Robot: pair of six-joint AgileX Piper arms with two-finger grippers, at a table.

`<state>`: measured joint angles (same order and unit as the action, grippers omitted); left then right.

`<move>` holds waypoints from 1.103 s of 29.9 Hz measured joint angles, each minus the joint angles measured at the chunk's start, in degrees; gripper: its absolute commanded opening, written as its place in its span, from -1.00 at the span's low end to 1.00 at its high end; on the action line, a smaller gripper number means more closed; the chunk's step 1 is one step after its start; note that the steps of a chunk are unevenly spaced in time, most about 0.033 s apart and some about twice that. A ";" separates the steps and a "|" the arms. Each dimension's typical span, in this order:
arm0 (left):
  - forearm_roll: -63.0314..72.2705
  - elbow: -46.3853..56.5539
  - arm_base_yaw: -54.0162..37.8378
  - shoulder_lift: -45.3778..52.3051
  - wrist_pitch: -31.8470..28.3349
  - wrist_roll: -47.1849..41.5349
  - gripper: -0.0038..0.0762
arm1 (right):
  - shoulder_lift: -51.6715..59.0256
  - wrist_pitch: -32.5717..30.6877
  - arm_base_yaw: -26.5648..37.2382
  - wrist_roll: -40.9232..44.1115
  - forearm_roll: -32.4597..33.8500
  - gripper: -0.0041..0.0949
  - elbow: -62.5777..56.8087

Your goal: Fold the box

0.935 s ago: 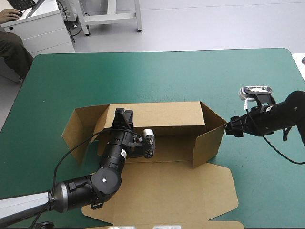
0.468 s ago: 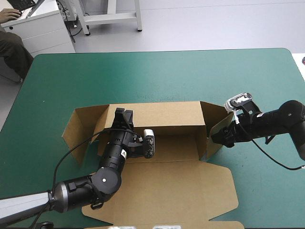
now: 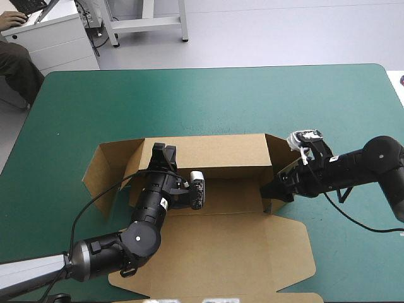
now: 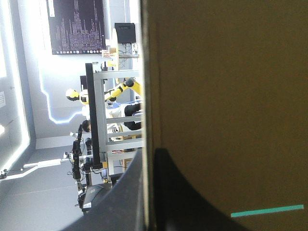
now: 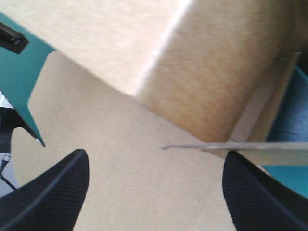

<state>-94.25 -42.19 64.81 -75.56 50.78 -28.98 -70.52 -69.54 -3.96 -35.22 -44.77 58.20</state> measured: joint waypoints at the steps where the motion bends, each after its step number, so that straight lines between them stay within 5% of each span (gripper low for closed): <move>1: 0.00 0.00 0.00 0.00 0.00 0.00 -0.93 | 0.54 -0.12 -0.86 1.04 -0.57 0.50 0.00; 8: 0.00 0.00 0.00 0.00 0.00 0.00 -0.93 | 2.93 -0.67 -3.50 4.96 -7.11 0.50 0.55; 14: 0.00 0.00 0.00 0.00 0.00 0.00 -0.93 | 3.33 -0.86 -3.50 8.50 -5.49 0.50 7.88; 18: 0.00 0.00 0.00 0.00 0.00 0.00 -0.93 | 3.33 -0.93 -3.50 13.41 1.67 0.50 15.17; 27: 0.00 0.00 0.00 0.00 0.00 0.00 -0.93 | 1.48 3.21 -3.50 26.68 29.03 0.50 27.87; 33: 0.00 0.00 0.00 0.00 0.00 0.00 -0.93 | -6.86 2.94 -3.34 27.85 35.29 0.50 30.79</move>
<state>-94.25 -42.19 64.81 -75.56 50.78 -28.98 -77.39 -66.60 -7.30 -7.37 -9.48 88.99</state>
